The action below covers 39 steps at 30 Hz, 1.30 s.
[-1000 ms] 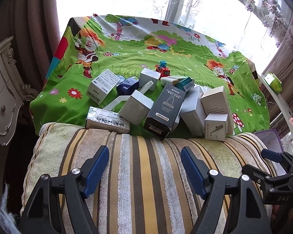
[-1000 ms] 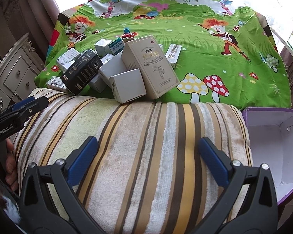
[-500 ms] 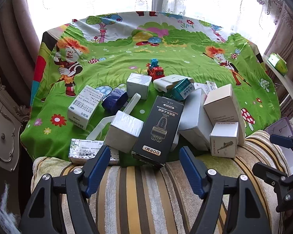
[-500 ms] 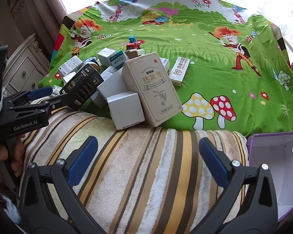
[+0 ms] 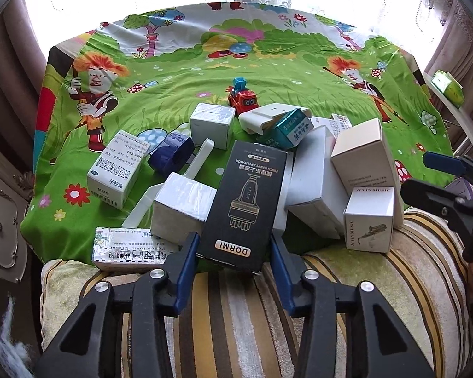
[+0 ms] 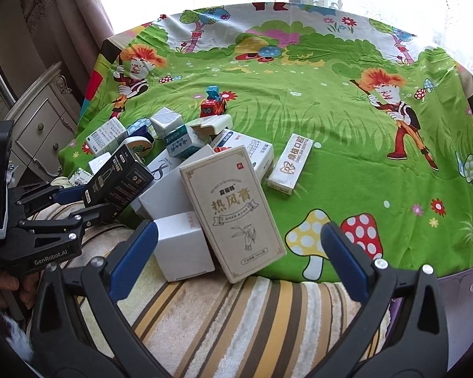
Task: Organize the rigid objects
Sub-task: 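Grasp the black DORMI box with the left tool while the right tool grasps the beige text box, then carry both boxes into the purple storage box and open both tools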
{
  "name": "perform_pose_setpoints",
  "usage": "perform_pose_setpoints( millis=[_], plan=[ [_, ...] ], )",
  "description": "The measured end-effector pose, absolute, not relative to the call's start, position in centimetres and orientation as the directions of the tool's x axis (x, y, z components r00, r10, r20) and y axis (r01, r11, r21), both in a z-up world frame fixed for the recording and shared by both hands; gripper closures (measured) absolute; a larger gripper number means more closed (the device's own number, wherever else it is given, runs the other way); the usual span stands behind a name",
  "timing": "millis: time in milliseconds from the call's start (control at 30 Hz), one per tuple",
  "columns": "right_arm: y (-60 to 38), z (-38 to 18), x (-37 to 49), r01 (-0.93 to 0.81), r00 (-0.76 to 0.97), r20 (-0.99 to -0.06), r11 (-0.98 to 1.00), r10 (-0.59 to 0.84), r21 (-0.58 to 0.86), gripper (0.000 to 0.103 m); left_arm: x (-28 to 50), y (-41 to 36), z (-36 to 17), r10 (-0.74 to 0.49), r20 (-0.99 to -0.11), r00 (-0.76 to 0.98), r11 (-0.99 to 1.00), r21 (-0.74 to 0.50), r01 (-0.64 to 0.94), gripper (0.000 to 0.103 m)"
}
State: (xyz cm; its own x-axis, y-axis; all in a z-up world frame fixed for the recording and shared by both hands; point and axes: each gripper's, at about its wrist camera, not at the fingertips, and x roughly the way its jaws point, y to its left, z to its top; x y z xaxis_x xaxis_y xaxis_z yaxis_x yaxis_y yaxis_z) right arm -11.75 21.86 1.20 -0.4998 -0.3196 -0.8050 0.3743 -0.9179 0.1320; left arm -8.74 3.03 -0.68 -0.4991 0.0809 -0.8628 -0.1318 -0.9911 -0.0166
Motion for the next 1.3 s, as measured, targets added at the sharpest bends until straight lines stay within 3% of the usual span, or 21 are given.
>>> perform_pose_setpoints(
  millis=[300, 367, 433, 467, 633, 1300],
  plan=[
    [20.9, -0.1, -14.2, 0.381, -0.469, -0.820, -0.913, -0.329, 0.148, 0.001, -8.2, 3.0, -0.2, 0.103, -0.845, -0.524, -0.990, -0.035, -0.138, 0.060],
    [20.7, -0.3, -14.3, 0.383, -0.466, -0.822, -0.912, -0.328, 0.147, 0.010, -8.0, 3.2, 0.0, 0.113, -0.840, -0.531, -0.989, -0.043, -0.143, 0.061],
    [20.6, -0.5, -14.2, 0.390, -0.460, -0.825, -0.909, -0.329, 0.145, 0.032, -7.7, 3.5, 0.3, 0.120, -0.832, -0.542, -0.988, -0.046, -0.149, 0.061],
    [20.6, -0.5, -14.1, 0.393, -0.458, -0.826, -0.908, -0.328, 0.142, 0.037, -7.6, 3.6, 0.5, 0.122, -0.827, -0.549, -0.988, -0.046, -0.150, 0.062],
    [21.0, 0.3, -13.2, 0.395, -0.501, -0.793, -0.907, -0.347, 0.147, 0.045, -7.1, 3.6, 1.2, 0.123, -0.806, -0.580, -0.989, -0.054, -0.135, 0.063],
    [25.5, 4.0, -7.3, 0.287, -0.659, -0.695, -0.950, -0.287, 0.120, 0.047, -4.2, 6.7, 4.5, 0.145, -0.731, -0.667, -0.986, -0.052, -0.156, 0.063]
  ],
)
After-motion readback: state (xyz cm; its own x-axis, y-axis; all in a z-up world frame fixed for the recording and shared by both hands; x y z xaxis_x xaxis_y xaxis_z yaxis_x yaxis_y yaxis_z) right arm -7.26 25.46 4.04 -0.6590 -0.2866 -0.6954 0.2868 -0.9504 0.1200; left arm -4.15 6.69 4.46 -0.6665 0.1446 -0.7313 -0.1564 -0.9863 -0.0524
